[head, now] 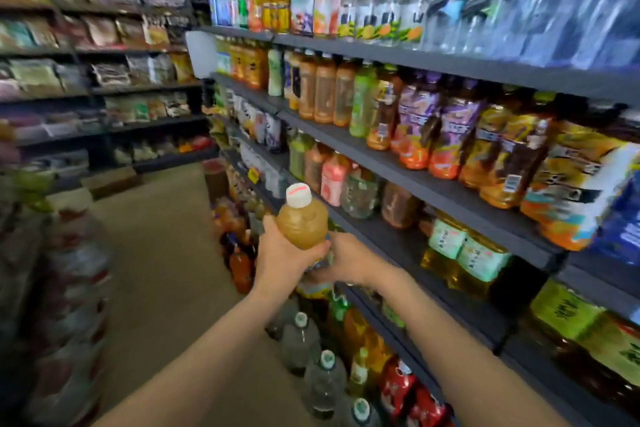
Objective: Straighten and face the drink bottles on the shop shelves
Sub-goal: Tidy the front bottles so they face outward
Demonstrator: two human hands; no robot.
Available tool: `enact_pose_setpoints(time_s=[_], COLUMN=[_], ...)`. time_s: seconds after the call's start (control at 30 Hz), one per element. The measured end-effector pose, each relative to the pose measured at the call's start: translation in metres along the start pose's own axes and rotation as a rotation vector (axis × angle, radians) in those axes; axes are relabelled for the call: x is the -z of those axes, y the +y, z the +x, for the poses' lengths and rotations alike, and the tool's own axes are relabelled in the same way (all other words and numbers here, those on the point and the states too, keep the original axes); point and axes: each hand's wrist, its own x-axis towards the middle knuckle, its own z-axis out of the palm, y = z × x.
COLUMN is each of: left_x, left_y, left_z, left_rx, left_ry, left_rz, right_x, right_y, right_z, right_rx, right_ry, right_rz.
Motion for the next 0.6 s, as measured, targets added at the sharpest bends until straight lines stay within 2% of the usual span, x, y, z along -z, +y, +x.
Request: enact_pose_setpoints(time_s=[0.1, 0.2, 0.3, 0.43, 0.5, 0.6], left_x=[0.032, 0.077, 0.122, 0.178, 0.207, 0.248], left_y=[-0.010, -0.025, -0.052, -0.117, -0.150, -0.179], left_z=[0.094, 0.177, 0.250, 0.367, 0.426, 0.516], left_rx=[-0.072, -0.085, -0.005, 0.219, 0.273, 0.242], left_ry=[-0.015, 0.036, 0.176, 0.490, 0.517, 0.500], left_rz=[0.069, 0.134, 0.109, -0.122, -0.191, -0.198], right_x=[0.021, 0.044, 0.044, 0.021, 0.011, 0.008], right_y=[0.000, -0.009, -0.030, -0.056, -0.065, -0.082], right_z=[0.095, 0.196, 0.295, 0.422, 0.485, 0.576], right_rx=[-0.008, -0.043, -0.030, 0.043, 0.065, 0.038], right_ry=[-0.055, -0.101, -0.114, -0.138, -0.126, -0.066], right_rz=[-0.009, -0.213, -0.247, -0.232, -0.238, -0.230])
